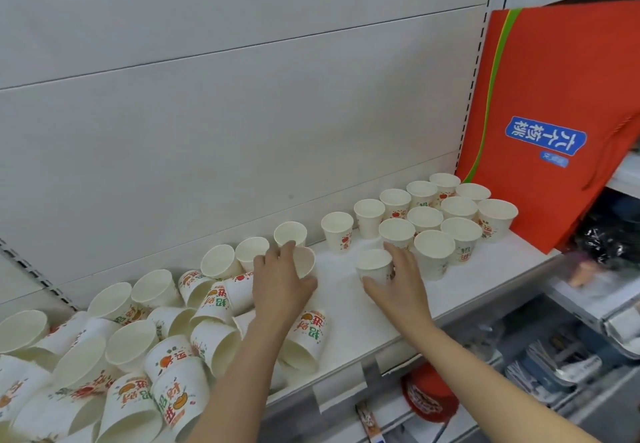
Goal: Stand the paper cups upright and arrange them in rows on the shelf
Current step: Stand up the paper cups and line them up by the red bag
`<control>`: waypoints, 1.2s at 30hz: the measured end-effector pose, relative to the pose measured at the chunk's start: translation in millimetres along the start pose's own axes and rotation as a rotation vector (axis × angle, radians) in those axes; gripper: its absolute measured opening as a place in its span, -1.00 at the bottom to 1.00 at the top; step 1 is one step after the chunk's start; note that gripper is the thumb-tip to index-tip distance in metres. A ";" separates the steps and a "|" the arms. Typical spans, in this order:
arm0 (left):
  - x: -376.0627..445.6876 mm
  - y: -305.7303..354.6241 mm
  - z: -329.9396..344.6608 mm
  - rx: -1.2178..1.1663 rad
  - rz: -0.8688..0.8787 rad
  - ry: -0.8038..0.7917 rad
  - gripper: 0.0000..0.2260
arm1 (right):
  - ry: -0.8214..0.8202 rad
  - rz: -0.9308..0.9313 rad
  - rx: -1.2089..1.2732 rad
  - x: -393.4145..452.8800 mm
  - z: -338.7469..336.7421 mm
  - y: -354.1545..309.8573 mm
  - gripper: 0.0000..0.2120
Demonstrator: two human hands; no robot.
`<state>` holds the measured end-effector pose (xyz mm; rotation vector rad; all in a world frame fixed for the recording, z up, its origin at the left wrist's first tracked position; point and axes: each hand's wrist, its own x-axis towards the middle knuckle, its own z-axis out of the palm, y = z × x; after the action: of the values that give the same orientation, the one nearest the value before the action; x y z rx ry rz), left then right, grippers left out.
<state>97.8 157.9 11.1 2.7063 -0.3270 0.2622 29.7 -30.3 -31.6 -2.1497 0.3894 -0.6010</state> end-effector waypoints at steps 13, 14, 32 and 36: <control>35.1 79.4 58.7 -0.032 0.134 -0.117 -0.37 | -0.031 -0.105 -0.125 10.7 -19.9 29.0 -0.27; 34.8 78.3 59.6 -0.010 0.148 -0.104 -0.36 | -0.039 -0.128 -0.135 11.1 -20.2 30.8 -0.27; 34.7 3.2 26.4 0.297 -0.369 0.072 -0.44 | -0.013 -0.781 -0.287 30.2 7.6 -11.8 -0.59; 37.9 -3.0 24.4 0.158 -0.403 0.073 -0.52 | -0.121 -0.750 -0.360 58.3 32.7 -32.7 -0.60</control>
<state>138.1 143.4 -3.3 2.8296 0.2713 0.2760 98.3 -17.1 -6.1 -2.6566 -0.4386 -0.8466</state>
